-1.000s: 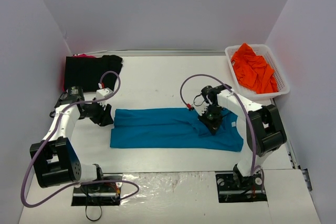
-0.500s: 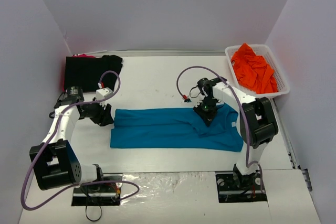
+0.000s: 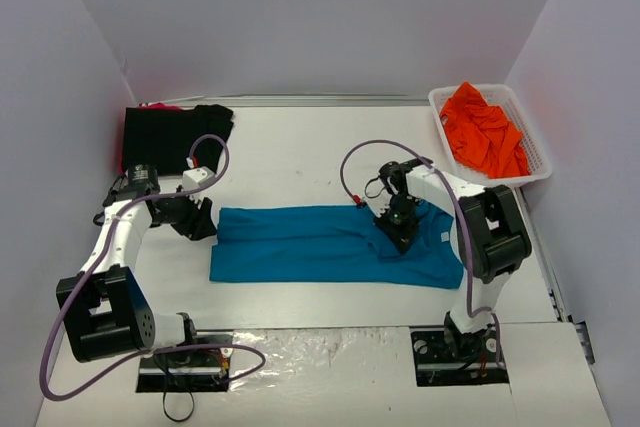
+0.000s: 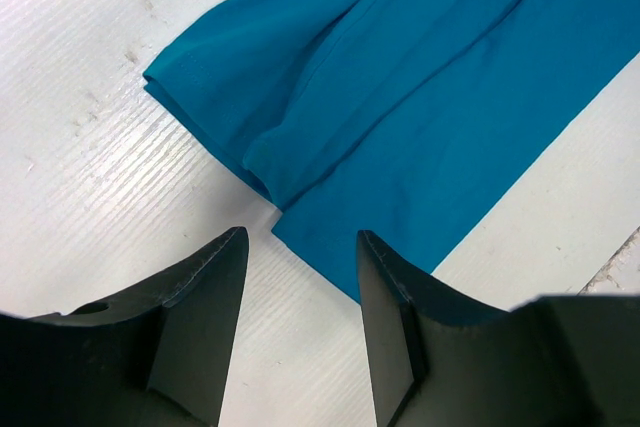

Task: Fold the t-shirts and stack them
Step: Fold the other side of the tshirt into a rectangle

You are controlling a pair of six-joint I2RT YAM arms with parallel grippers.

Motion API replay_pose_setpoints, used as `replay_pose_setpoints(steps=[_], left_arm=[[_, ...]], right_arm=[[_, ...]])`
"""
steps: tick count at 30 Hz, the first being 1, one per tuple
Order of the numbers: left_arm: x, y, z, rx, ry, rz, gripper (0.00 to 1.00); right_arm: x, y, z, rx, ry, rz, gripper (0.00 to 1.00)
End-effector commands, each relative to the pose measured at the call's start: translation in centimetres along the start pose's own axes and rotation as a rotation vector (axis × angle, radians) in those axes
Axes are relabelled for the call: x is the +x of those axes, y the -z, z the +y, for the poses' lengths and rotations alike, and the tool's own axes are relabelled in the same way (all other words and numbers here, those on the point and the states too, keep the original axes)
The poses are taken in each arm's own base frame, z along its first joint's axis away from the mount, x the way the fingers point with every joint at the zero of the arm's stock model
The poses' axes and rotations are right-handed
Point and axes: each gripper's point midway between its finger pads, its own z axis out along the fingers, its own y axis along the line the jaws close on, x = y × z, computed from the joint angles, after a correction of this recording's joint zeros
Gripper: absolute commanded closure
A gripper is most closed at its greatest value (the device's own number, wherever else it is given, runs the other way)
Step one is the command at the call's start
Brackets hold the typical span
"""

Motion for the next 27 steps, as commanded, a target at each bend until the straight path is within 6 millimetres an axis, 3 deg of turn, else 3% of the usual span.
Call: replay_pose_setpoints(steps=[1, 5, 13, 22, 27], left_arm=[[-0.5, 0.3, -0.7, 0.031, -0.015, -0.023, 0.54], [-0.5, 0.4, -0.8, 0.034, -0.019, -0.027, 0.54], [-0.3, 0.3, -1.0, 0.044, -0.009, -0.015, 0.53], [-0.1, 0.4, -1.2, 0.048, -0.009, -0.014, 0.51], [-0.1, 0.4, -1.2, 0.047, -0.010, -0.015, 0.50]], right_arm=[[1.5, 2.7, 0.7, 0.041, -0.007, -0.015, 1.00], [3.4, 2.5, 1.4, 0.030, -0.013, 0.038, 1.00], [4.6, 2.6, 2.2, 0.026, -0.022, 0.043, 1.00], [1.9, 4.2, 1.1, 0.057, -0.009, -0.027, 1.00], [-0.2, 3.5, 0.8, 0.014, -0.005, -0.040, 1.00]])
